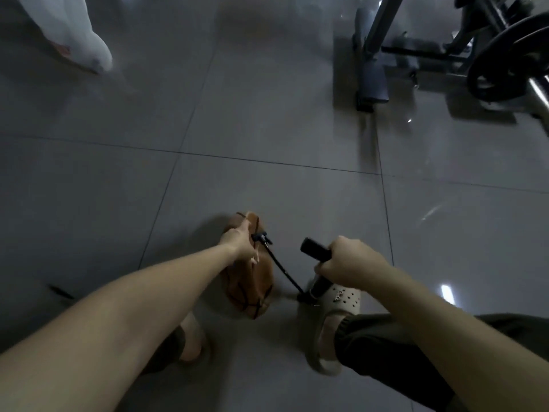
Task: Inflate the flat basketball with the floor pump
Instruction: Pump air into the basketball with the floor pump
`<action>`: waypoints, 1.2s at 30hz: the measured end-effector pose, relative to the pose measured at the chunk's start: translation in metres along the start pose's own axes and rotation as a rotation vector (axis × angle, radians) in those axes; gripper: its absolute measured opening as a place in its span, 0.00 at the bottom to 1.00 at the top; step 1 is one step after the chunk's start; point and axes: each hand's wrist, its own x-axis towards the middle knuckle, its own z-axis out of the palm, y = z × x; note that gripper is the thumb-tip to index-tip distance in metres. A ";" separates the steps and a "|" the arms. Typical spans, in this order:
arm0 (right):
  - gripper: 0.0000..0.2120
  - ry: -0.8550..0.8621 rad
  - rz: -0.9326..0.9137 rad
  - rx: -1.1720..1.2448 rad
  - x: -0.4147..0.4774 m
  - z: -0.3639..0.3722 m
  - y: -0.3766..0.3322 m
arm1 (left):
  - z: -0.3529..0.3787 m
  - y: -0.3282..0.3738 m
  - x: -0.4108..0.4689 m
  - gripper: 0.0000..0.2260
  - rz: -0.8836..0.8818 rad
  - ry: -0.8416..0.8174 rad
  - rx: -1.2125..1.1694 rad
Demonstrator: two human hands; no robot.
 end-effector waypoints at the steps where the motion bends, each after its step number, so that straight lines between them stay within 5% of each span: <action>1: 0.09 0.008 -0.002 0.014 -0.010 -0.017 -0.003 | -0.001 0.003 -0.006 0.42 0.035 -0.040 0.050; 6: 0.09 0.042 -0.014 0.082 -0.053 -0.075 -0.002 | 0.021 0.011 -0.026 0.32 0.163 -0.126 0.197; 19: 0.10 0.118 0.014 0.038 0.010 0.065 0.041 | 0.041 0.004 -0.026 0.34 0.256 -0.125 0.238; 23: 0.11 0.076 0.021 0.027 0.020 0.061 0.040 | 0.013 0.022 -0.042 0.26 0.230 -0.210 0.353; 26: 0.12 -0.017 0.021 0.030 0.021 0.048 0.030 | -0.028 0.056 -0.069 0.17 0.287 -0.208 0.328; 30: 0.14 -0.088 -0.037 0.068 -0.006 -0.023 0.010 | -0.088 0.123 -0.137 0.22 0.509 -0.290 0.191; 33: 0.11 -0.198 -0.082 0.027 -0.052 -0.090 0.000 | -0.117 0.167 -0.189 0.10 0.664 -0.134 0.308; 36: 0.09 -0.244 -0.088 -0.056 -0.071 -0.103 -0.002 | -0.123 0.195 -0.211 0.08 0.681 -0.028 0.565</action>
